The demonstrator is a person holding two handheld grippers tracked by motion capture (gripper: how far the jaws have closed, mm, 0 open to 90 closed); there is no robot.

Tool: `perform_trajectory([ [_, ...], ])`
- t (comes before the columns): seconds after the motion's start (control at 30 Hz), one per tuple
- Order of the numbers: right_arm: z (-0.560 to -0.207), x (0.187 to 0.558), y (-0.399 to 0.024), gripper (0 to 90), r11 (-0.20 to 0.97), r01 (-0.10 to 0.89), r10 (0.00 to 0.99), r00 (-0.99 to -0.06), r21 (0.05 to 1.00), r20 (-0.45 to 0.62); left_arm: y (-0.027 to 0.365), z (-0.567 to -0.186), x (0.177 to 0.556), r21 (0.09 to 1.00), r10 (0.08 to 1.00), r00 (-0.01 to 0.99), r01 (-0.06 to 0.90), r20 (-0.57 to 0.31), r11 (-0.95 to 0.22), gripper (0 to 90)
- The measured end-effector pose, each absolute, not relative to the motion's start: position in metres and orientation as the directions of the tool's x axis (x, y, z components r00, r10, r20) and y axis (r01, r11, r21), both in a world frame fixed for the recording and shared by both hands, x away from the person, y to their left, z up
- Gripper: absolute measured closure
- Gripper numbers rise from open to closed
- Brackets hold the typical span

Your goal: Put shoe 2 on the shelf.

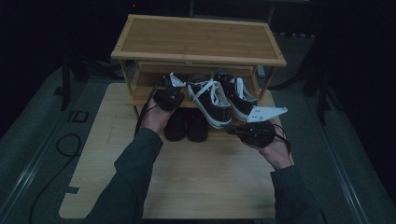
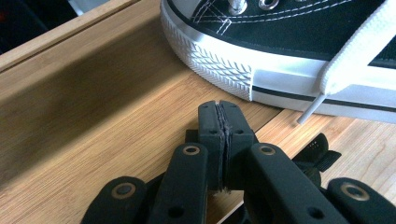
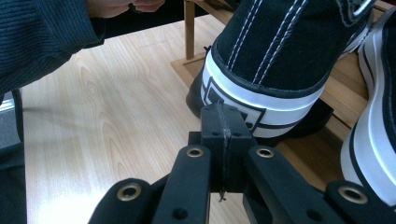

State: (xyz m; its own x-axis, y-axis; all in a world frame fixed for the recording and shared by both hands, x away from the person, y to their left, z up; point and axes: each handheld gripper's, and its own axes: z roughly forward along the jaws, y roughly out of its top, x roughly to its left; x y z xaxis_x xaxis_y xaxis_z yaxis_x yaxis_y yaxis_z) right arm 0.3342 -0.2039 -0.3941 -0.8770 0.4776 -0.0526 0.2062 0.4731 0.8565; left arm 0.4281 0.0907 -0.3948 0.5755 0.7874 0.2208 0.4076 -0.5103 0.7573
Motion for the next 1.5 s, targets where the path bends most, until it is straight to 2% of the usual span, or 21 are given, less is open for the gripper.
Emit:
perform_trajectory([
  [0.27, -0.393, 0.335, -0.195, 90.0, 0.483, 0.204, 0.465, -0.884, 0.851, -0.052, 0.093, -0.398, 0.428, 0.785, 0.795, 0.579, 0.402, 0.181, -0.472, 90.0],
  [1.5, -0.397, 0.339, -0.148, 90.0, 0.488, 0.144, 0.433, -0.896, 0.861, -0.096, 0.093, -0.401, 0.427, 0.802, 0.806, 0.567, 0.396, 0.168, -0.446, 90.0],
])
